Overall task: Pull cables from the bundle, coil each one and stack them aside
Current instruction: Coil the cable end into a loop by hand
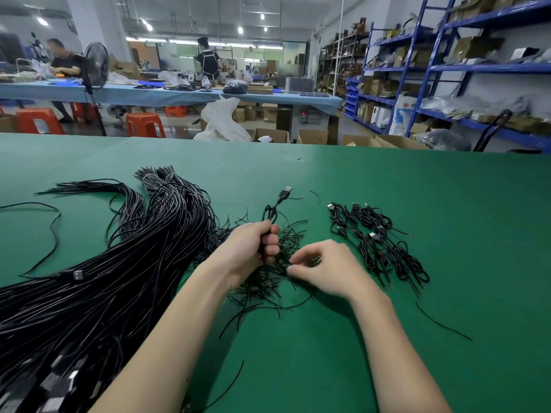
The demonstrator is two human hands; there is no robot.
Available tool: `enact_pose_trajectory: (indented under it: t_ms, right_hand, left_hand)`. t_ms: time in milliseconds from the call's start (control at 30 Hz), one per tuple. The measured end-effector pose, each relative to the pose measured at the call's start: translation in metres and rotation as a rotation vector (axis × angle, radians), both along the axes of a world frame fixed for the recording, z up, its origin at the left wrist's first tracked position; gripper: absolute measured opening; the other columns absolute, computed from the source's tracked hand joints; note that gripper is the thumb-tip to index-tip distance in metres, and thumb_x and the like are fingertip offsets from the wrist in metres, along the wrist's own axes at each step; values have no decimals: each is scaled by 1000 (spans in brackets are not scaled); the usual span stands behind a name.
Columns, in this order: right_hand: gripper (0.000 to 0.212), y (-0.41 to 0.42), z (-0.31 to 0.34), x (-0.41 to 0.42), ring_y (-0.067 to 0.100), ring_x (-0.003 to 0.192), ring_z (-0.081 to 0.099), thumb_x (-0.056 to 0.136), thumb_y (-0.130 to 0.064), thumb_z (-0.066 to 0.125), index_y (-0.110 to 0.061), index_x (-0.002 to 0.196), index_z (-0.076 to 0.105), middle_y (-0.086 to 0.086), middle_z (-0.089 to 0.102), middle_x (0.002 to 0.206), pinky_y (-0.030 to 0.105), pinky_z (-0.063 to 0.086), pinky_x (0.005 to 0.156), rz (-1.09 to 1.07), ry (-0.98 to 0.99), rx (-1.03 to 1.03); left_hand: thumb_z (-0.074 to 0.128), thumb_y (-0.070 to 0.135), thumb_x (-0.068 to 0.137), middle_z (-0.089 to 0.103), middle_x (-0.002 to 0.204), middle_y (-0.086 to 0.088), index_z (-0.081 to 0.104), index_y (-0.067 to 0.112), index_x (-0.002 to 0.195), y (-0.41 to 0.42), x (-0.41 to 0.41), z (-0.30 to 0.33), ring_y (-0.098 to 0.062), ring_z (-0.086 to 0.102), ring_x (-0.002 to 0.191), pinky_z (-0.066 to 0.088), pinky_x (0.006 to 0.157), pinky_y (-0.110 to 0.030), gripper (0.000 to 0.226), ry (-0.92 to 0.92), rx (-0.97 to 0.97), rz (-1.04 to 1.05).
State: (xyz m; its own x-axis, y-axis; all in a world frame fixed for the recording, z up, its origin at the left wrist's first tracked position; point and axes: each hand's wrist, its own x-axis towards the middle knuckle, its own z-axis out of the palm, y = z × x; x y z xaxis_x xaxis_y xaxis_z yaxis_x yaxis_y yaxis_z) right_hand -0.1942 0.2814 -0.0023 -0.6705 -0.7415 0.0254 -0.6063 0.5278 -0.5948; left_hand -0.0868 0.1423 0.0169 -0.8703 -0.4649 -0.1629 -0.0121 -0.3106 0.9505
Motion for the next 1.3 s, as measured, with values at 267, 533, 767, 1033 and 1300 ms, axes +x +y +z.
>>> enact_pose_trajectory:
  t_ms: [267, 533, 767, 1033, 1300]
  right_hand:
    - [7, -12, -6, 14, 9, 84, 61, 88, -45, 71, -40, 92, 75, -20, 72, 91, 24, 40, 69, -94, 272, 116]
    - [4, -4, -1, 6, 9, 87, 64, 88, -45, 71, -42, 85, 74, -22, 71, 89, 25, 41, 69, -142, 229, 75]
    - [6, 10, 7, -9, -2, 85, 67, 85, -39, 76, -36, 80, 75, -20, 73, 78, 30, 54, 86, -160, -39, -161]
    - [8, 7, 32, 4, -3, 57, 57, 89, -18, 73, -23, 95, 76, -4, 79, 83, 10, 42, 51, -9, -437, -612]
    - [7, -7, 33, 17, 5, 50, 55, 83, -21, 81, -14, 81, 78, -4, 71, 66, 14, 41, 44, -123, -661, -589]
  left_hand:
    - [30, 20, 109, 27, 61, 8, 44, 19, 80, -5, -2, -8, -9, 30, 47, 29, 53, -24, 33, 76, 159, 76]
    - [30, 15, 108, 24, 61, 7, 43, 16, 81, -4, 0, -9, -8, 24, 45, 27, 42, -20, 30, 122, 177, 70]
    - [31, 18, 109, 28, 58, 8, 43, 18, 80, -5, 0, -11, -10, 24, 46, 24, 43, -21, 31, 61, 1, 70]
    - [30, 19, 105, 45, 58, 4, 41, 14, 76, 9, 0, -13, -16, 39, 54, 35, 56, -34, 32, -105, -735, 137]
    - [35, 25, 106, 56, 78, 5, 41, 14, 87, 20, -2, -10, -11, 49, 66, 32, 56, -22, 23, -105, -1084, 126]
